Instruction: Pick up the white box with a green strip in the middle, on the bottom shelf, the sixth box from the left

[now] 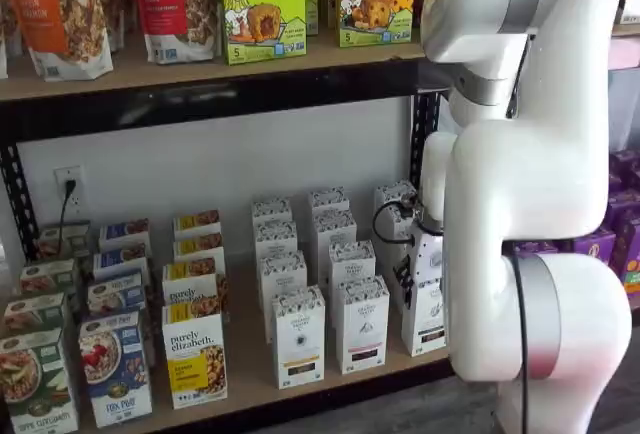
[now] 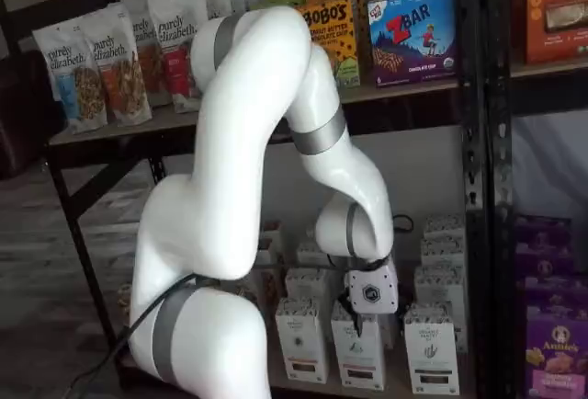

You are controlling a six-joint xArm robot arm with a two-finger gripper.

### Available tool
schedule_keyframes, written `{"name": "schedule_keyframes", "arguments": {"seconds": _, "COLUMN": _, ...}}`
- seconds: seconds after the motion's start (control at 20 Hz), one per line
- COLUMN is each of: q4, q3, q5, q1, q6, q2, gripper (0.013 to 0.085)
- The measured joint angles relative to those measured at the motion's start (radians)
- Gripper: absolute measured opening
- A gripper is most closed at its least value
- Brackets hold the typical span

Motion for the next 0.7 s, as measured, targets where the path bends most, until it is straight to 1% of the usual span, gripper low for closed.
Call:
{"name": "schedule_keyframes", "arguments": {"seconds": 0.1, "q4": -0.035, "q3": -0.025, "q5": 0.001, "q1": -0.014, "q6": 0.021, "q2": 0.02, "gripper": 0.085}}
{"name": "schedule_keyframes", "arguments": {"seconds": 0.3, "q4": -0.051, "q3": -0.057, "q5": -0.002, "q1": -0.027, "q6": 0.023, "q2": 0.043, "gripper": 0.085}}
{"name": "schedule_keyframes", "arguments": {"seconds": 0.4, "q4": -0.092, "q3": -0.071, "q5": -0.005, "q1": -0.041, "q6": 0.05, "q2": 0.049, "gripper": 0.085}}
{"name": "schedule_keyframes", "arguments": {"seconds": 0.45, "q4": -0.097, "q3": -0.076, "q5": -0.008, "q1": -0.046, "q6": 0.05, "q2": 0.05, "gripper": 0.085}}
{"name": "schedule_keyframes", "arguments": {"seconds": 0.55, "q4": -0.082, "q3": -0.09, "q5": -0.009, "q1": -0.056, "q6": 0.026, "q2": 0.052, "gripper": 0.085}}
{"name": "schedule_keyframes", "arguments": {"seconds": 0.7, "q4": -0.045, "q3": -0.127, "q5": 0.017, "q1": -0.066, "q6": -0.022, "q2": 0.063, "gripper": 0.085}}
